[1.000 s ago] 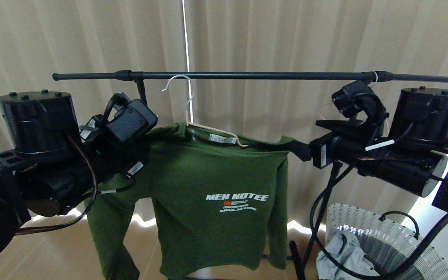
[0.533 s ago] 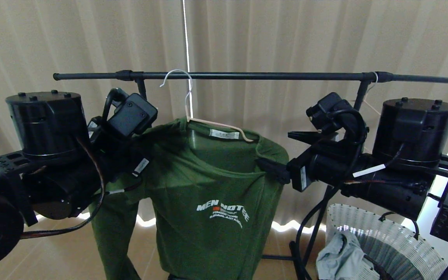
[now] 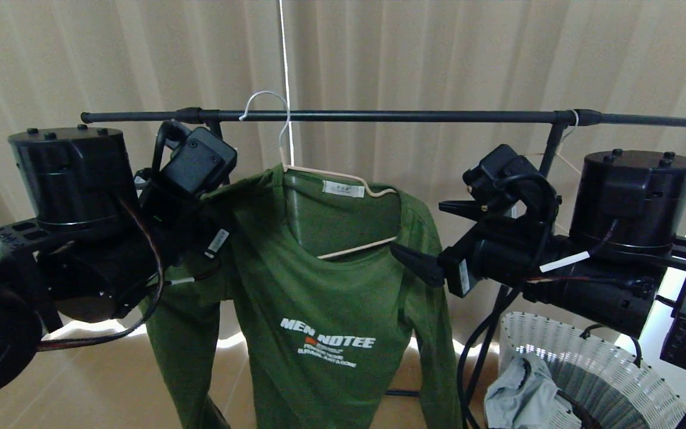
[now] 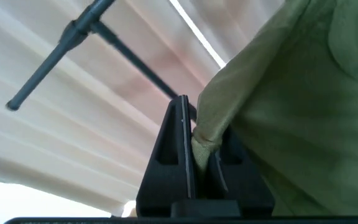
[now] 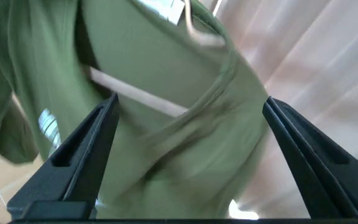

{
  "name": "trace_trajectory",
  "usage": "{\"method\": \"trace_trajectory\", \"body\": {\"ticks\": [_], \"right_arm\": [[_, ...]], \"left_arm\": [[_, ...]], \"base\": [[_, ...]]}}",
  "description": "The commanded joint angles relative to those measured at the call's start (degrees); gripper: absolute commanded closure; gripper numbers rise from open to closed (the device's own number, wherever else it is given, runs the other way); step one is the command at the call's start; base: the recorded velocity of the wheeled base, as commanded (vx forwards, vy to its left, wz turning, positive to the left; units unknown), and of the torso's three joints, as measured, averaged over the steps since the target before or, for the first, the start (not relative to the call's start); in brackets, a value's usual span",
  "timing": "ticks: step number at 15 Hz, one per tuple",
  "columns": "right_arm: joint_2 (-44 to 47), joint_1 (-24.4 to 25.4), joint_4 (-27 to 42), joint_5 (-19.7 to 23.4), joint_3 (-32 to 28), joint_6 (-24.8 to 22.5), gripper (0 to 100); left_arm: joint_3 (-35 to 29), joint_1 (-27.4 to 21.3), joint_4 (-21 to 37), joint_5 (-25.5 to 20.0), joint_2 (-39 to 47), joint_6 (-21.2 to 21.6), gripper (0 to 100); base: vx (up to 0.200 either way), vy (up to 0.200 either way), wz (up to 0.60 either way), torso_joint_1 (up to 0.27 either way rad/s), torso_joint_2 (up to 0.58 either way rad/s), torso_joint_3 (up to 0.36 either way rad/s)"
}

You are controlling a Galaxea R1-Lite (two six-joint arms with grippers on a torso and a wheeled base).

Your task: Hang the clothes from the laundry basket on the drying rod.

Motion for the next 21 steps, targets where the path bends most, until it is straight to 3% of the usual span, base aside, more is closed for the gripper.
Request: {"method": "trace_trajectory", "body": {"ticks": [1,4,12,21], "right_arm": [[-0.4,0.0,-0.1,0.0,0.2,-0.1,0],[1.2,0.0,-0.3,-0.1,-3.1,-1.3,0],[9.1,-2.8,0.1,-0.9,-15.9,-7.7,0],[12.1,-4.0,-0.1,-1.3,-17.5,-10.3,0]], "left_arm": [[-0.6,1.2,0.0,0.2,1.4,-1.0,100],[-0.3,-0.7,0.0,-0.4,1.2,-3.2,100],[-0.3,-5.8,0.1,-0.5,0.9,-0.8,100],[-0.3,-10.8,0.0,-0.6,0.5,-0.7,100]], "base": [[0.0,0.0,0.0,0.0,0.0,0.0],[0.0,0.0,0.0,0.0,0.0,0.0],[0.0,0.0,0.0,0.0,0.0,0.0],[0.0,0.0,0.0,0.0,0.0,0.0]]}}
